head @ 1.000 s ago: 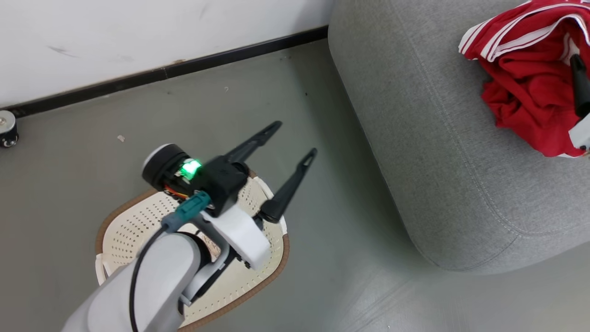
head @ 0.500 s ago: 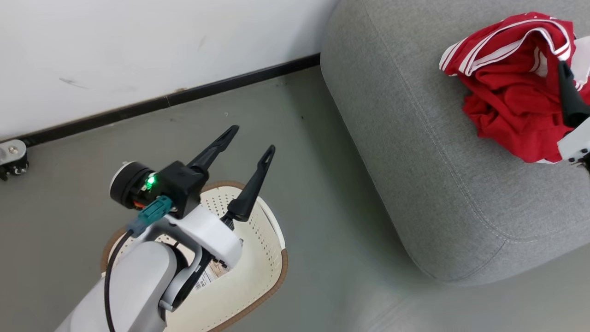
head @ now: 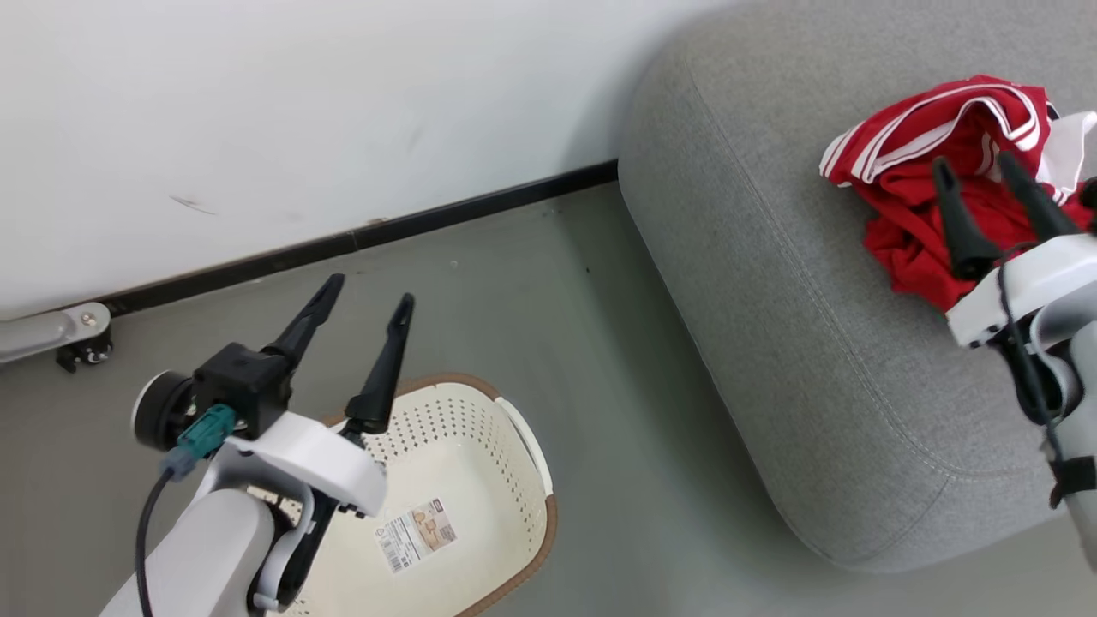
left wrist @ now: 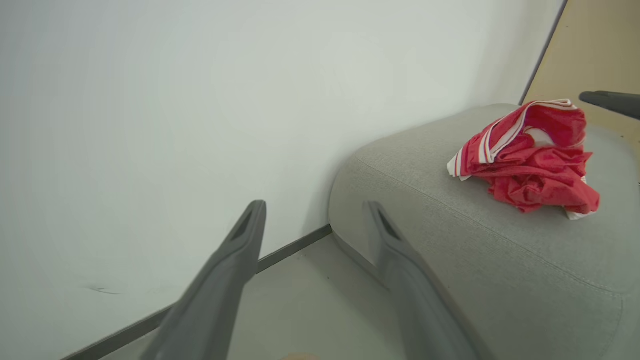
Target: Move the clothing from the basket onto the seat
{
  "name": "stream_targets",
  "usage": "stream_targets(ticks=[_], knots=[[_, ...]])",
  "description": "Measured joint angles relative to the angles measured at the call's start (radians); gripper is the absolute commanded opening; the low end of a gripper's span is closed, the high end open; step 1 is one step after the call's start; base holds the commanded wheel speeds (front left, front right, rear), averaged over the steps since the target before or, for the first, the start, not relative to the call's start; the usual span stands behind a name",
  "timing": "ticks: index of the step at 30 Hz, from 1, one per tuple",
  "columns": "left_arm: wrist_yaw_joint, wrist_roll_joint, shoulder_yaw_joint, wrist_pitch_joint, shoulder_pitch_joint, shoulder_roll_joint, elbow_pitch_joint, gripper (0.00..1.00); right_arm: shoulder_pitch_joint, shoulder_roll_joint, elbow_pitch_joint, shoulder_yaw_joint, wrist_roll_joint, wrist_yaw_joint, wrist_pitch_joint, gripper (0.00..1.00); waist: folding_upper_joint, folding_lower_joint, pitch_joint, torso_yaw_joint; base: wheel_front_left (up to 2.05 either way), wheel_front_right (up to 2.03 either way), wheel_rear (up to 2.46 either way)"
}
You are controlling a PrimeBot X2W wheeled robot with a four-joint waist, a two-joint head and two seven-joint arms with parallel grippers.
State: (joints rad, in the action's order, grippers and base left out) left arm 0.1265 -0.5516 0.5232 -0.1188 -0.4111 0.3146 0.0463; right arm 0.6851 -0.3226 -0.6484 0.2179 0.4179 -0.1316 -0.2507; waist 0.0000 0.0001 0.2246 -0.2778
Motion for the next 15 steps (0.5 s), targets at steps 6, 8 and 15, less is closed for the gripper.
stream_targets(ticks=[6, 8, 15], knots=[[0.036, -0.023, -0.051, -0.031, 0.053, 0.011, 0.025, 1.0, -0.035, 0.038, 0.037, 0.019, -0.039, 0.0, 0.0, 1.0, 0.0, 0.0, -0.039, 0.026, 0.0, 0.0, 0.0], [0.048, -0.03, -0.064, -0.038, 0.074, 0.013, 0.034, 1.0, -0.051, 0.053, 0.048, 0.023, -0.042, 0.0, 0.0, 1.0, 0.0, 0.0, -0.052, 0.035, 0.0, 0.0, 0.0], [0.084, -0.041, -0.109, -0.069, 0.141, 0.026, 0.062, 1.0, -0.1, 0.093, 0.083, 0.02, -0.072, 0.0, 0.0, 1.0, 0.0, 0.0, -0.096, 0.069, 0.0, 0.0, 0.0]])
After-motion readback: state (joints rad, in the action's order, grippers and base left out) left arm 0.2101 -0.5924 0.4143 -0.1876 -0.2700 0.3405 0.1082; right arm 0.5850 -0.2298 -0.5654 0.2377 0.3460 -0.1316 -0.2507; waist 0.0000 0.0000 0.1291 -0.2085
